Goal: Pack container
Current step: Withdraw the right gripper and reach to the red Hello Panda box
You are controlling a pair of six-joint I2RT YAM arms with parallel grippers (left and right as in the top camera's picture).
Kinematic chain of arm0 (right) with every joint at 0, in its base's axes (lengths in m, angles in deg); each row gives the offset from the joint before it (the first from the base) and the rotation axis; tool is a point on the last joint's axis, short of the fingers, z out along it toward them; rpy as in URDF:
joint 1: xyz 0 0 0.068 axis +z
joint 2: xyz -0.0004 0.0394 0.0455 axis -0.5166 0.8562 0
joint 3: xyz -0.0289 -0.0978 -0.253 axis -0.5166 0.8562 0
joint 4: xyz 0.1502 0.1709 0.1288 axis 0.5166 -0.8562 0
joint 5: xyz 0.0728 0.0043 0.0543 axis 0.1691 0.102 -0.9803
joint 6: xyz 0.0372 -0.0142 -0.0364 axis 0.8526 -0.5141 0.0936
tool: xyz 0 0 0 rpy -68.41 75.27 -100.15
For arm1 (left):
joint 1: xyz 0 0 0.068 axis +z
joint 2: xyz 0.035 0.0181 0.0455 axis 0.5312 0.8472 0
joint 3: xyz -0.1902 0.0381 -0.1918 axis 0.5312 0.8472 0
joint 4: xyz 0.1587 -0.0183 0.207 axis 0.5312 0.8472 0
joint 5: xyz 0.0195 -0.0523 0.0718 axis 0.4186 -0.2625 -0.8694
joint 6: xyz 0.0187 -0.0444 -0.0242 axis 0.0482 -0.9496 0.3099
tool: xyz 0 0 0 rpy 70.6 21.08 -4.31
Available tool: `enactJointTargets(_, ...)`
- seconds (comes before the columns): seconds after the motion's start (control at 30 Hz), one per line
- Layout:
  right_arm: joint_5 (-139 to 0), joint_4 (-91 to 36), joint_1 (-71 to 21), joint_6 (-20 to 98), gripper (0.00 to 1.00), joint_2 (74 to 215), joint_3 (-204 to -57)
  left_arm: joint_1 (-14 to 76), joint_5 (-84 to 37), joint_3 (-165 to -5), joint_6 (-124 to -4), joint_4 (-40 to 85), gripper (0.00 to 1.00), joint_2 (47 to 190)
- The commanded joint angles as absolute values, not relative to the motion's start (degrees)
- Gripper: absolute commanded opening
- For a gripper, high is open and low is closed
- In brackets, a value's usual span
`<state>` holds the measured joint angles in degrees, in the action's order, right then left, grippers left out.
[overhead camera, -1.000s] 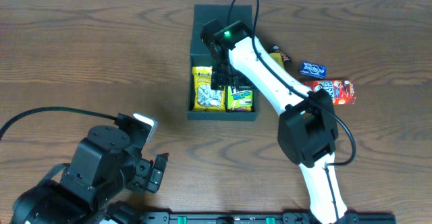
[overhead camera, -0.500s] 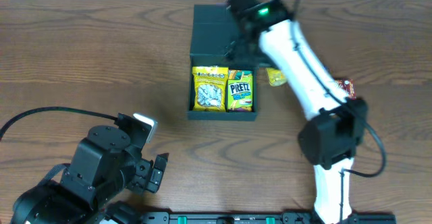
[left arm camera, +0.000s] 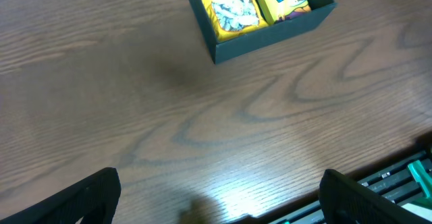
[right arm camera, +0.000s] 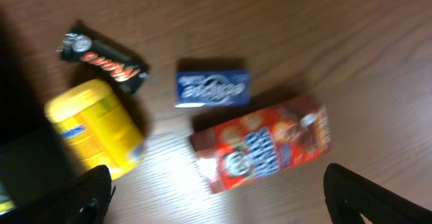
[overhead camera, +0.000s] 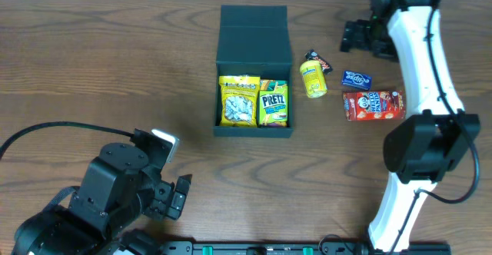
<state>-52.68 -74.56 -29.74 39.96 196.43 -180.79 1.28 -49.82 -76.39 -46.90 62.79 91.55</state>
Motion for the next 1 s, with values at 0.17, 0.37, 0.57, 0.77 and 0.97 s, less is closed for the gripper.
enactJointTargets(0.17, -56.0, -72.9, -33.7, 5.2, 0.99, 195.6, -180.9, 1.4, -49.6, -76.6, -47.3, 62.8, 0.95, 91.5)
enactJointTargets(0.37, -63.9, -74.0, -34.9, -13.8, 0.99, 195.6, -180.7, 1.4, -49.6, -76.6, -47.3, 62.9, 0.95, 91.5)
enactJointTargets(0.57, -70.5, -79.3, -36.9, -34.0, 0.99, 195.6, -180.4, 1.4, -49.6, -76.6, -47.3, 62.8, 0.95, 91.5)
enactJointTargets(0.77, -76.1, -79.3, -39.7, -54.5, 0.99, 195.7, -180.4, 1.4, -49.6, -76.6, -47.3, 62.8, 0.95, 91.5)
enactJointTargets(0.97, -71.1, -80.6, -40.5, -62.5, 0.99, 196.9, -179.8, 1.4, -49.6, -76.6, -47.3, 62.9, 0.95, 91.5)
